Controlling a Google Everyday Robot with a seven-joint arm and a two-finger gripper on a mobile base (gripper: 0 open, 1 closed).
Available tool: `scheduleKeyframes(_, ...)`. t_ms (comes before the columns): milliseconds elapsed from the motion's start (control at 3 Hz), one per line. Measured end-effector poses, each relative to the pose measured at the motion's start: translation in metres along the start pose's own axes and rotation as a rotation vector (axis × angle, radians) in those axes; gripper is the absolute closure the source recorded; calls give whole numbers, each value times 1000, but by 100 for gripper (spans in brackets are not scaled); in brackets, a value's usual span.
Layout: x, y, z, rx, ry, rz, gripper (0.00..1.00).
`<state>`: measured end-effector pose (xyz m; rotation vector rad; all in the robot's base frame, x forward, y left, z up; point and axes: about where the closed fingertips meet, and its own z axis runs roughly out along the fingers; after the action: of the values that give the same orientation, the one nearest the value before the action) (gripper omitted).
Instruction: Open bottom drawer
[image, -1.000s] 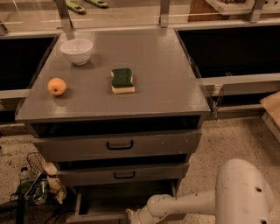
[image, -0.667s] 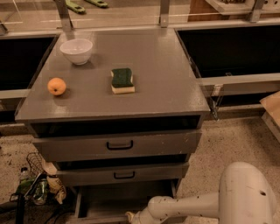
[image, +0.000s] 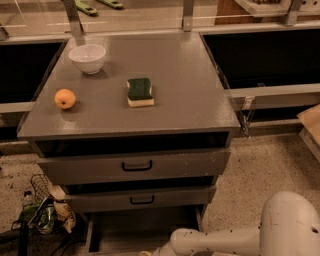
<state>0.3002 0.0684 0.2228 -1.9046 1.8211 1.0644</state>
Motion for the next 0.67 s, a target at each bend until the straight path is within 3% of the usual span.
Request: scheduleKeyframes(667, 0, 1, 0, 15, 9, 3, 0)
